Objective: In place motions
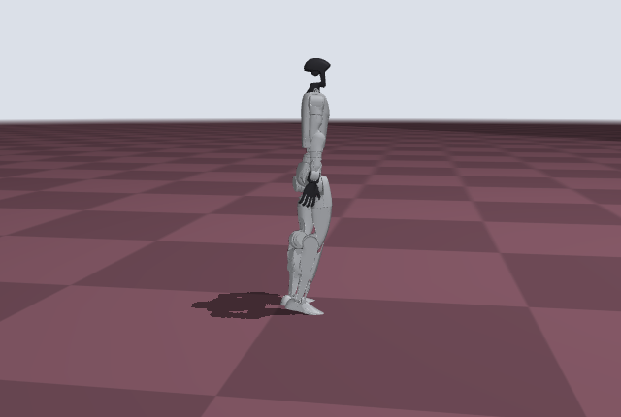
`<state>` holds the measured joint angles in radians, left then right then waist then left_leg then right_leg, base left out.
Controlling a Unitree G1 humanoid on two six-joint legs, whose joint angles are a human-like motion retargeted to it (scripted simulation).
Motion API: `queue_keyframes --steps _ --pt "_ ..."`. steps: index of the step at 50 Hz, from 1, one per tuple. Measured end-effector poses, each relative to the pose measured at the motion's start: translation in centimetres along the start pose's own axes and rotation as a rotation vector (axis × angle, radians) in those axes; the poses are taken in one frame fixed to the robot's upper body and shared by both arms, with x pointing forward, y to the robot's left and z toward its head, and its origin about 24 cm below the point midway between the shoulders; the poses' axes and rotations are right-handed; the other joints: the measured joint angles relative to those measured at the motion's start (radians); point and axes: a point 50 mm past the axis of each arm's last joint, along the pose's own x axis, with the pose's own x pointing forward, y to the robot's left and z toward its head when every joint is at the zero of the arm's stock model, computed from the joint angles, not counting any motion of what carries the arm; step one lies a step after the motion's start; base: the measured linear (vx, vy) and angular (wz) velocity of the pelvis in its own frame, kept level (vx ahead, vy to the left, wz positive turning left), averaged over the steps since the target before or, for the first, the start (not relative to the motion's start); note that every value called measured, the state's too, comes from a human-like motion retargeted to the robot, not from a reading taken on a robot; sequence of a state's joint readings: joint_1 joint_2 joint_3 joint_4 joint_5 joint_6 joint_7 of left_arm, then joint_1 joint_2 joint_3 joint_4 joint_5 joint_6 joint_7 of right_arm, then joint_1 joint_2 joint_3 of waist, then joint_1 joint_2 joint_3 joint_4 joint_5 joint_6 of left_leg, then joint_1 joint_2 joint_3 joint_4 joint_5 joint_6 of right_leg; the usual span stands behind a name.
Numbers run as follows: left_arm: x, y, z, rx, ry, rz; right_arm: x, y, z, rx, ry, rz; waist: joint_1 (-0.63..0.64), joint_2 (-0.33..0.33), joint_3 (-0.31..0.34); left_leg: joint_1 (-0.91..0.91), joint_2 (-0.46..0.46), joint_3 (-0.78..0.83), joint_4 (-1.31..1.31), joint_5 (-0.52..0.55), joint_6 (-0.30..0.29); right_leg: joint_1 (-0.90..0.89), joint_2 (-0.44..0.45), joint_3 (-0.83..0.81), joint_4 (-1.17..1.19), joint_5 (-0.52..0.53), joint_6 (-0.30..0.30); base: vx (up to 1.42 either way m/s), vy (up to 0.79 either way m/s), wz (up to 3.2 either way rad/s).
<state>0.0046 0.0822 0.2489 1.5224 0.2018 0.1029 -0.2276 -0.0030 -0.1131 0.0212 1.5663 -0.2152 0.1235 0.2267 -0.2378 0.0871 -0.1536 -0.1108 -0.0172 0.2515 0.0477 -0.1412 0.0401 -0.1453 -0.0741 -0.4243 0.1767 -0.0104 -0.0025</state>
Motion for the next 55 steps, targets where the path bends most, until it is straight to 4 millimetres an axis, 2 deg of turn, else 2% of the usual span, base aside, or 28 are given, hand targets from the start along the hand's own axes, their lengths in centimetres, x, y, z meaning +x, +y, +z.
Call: queue_keyframes --steps 5,8,12,17,21,24,28,33,35,37,40,43,45,47,49,52,55 --pt "-0.1 0.4 1.2 0.000 -0.034 0.026 0.0 0.0 -0.9 -0.014 0.035 0.008 -0.029 -0.011 0.004 -0.047 -0.023 -0.122 0.028 0.026 0.006 -0.055 0.039 0.360 0.021 0.000 0.059 0.05 -0.19 1.50" --pt "-0.2 0.6 2.0 0.010 -0.060 0.050 0.1 0.0 -1.4 -0.001 0.048 0.012 -0.034 -0.014 0.006 -0.094 -0.042 -0.211 0.045 0.053 0.006 -0.070 0.044 0.440 0.034 -0.020 0.104 0.02 -0.23 1.63" --pt "-0.5 0.8 3.4 0.036 -0.098 0.066 0.1 0.0 -2.0 0.023 0.060 0.017 -0.005 -0.027 0.048 -0.109 -0.062 -0.296 0.042 0.101 0.001 -0.030 0.022 0.319 0.029 -0.060 0.085 0.03 -0.25 1.66" --pt "-0.7 0.9 4.6 0.052 -0.143 0.083 -0.2 -0.9 -2.4 0.007 0.083 0.014 0.123 -0.062 0.086 -0.136 -0.082 -0.316 0.031 0.150 -0.035 0.013 -0.007 0.170 0.018 -0.087 0.065 0.18 -0.18 1.51" --pt "-0.5 0.8 4.1 0.006 -0.139 0.089 -0.4 -2.0 -2.7 -0.047 0.097 -0.029 0.157 -0.057 0.093 -0.184 -0.108 -0.397 0.041 0.148 -0.032 0.052 -0.028 -0.025 -0.005 -0.104 0.078 0.34 -0.15 2.42" --pt "-0.5 1.2 3.2 -0.018 -0.107 0.087 -0.6 -2.9 -3.2 -0.049 0.109 -0.066 0.183 -0.065 0.098 -0.211 -0.127 -0.415 0.042 0.132 -0.003 0.092 -0.041 -0.170 -0.025 -0.113 0.089 0.45 -0.13 2.55" --pt "-0.6 2.1 1.7 -0.101 -0.069 0.124 -0.8 -3.5 -4.0 -0.001 0.117 -0.088 0.214 -0.092 0.108 -0.223 -0.102 -0.232 0.031 0.083 0.048 0.157 -0.052 -0.353 -0.058 -0.129 0.109 0.52 -0.12 2.81" --pt "-0.5 2.3 -0.2 -0.291 -0.017 0.156 -0.9 -3.9 -5.3 0.028 0.134 -0.119 0.208 -0.120 0.084 -0.226 -0.079 0.026 0.014 0.018 0.073 0.217 -0.056 -0.590 -0.088 -0.146 0.149 0.61 -0.08 3.31" --pt "-0.5 2.3 -1.1 -0.358 0.001 0.160 -0.9 -3.9 -5.8 0.016 0.141 -0.136 0.191 -0.131 0.053 -0.216 -0.054 0.221 0.017 -0.033 0.072 0.224 -0.055 -0.691 -0.101 -0.148 0.169 0.54 -0.14 3.47" --pt "-0.5 2.3 -2.1 -0.412 0.011 0.173 -0.8 -3.9 -5.8 -0.004 0.143 -0.154 0.159 -0.136 0.013 -0.195 -0.020 0.458 0.025 -0.083 0.045 0.219 -0.046 -0.786 -0.116 -0.147 0.192 0.48 -0.21 3.43" --pt "-0.5 2.5 -3.5 -0.489 0.009 0.226 -0.7 -3.7 -4.9 -0.029 0.121 -0.173 0.093 -0.127 -0.038 -0.152 0.011 0.757 0.026 -0.113 -0.017 0.205 -0.014 -0.907 -0.139 -0.146 0.225 0.35 -0.25 3.14" --pt "-0.3 1.8 -4.8 -0.568 0.034 0.260 -0.5 -3.1 -3.3 -0.036 0.070 -0.160 0.070 -0.119 -0.068 -0.129 0.005 0.886 0.001 -0.059 -0.057 0.203 0.001 -0.978 -0.140 -0.141 0.250 0.27 -0.24 2.06" --pt "-0.2 0.8 -5.5 -0.609 0.056 0.248 -0.3 -2.6 -2.1 -0.029 0.025 -0.139 0.086 -0.120 -0.074 -0.130 -0.011 0.876 -0.032 0.048 -0.043 0.213 0.006 -1.008 -0.135 -0.135 0.260 0.24 -0.23 1.04" --pt "0.1 -0.3 -5.9 -0.646 0.065 0.219 -0.3 -2.1 -0.5 -0.030 -0.031 -0.109 0.129 -0.127 -0.050 -0.124 -0.032 0.801 -0.072 0.164 0.010 0.240 0.005 -1.013 -0.124 -0.132 0.263 0.22 -0.23 0.09" --pt "0.3 -1.4 -6.4 -0.682 0.071 0.186 -0.4 -1.6 1.3 -0.055 -0.089 -0.075 0.180 -0.140 -0.029 -0.113 -0.044 0.755 -0.102 0.180 0.035 0.262 -0.008 -0.990 -0.111 -0.127 0.261 0.24 -0.22 -0.70" --pt "0.5 -2.8 -7.1 -0.727 0.084 0.142 -0.5 -0.2 4.1 -0.125 -0.171 -0.015 0.219 -0.159 -0.033 -0.095 -0.050 0.784 -0.113 0.170 0.017 0.268 -0.018 -0.951 -0.108 -0.131 0.257 0.23 -0.25 -0.59" --pt "0.5 -2.8 -7.0 -0.731 0.067 0.141 -0.9 1.5 6.7 -0.187 -0.259 0.043 0.206 -0.179 -0.041 -0.101 -0.052 0.783 -0.096 0.151 0.009 0.265 -0.018 -0.957 -0.112 -0.132 0.264 0.13 -0.35 0.24"
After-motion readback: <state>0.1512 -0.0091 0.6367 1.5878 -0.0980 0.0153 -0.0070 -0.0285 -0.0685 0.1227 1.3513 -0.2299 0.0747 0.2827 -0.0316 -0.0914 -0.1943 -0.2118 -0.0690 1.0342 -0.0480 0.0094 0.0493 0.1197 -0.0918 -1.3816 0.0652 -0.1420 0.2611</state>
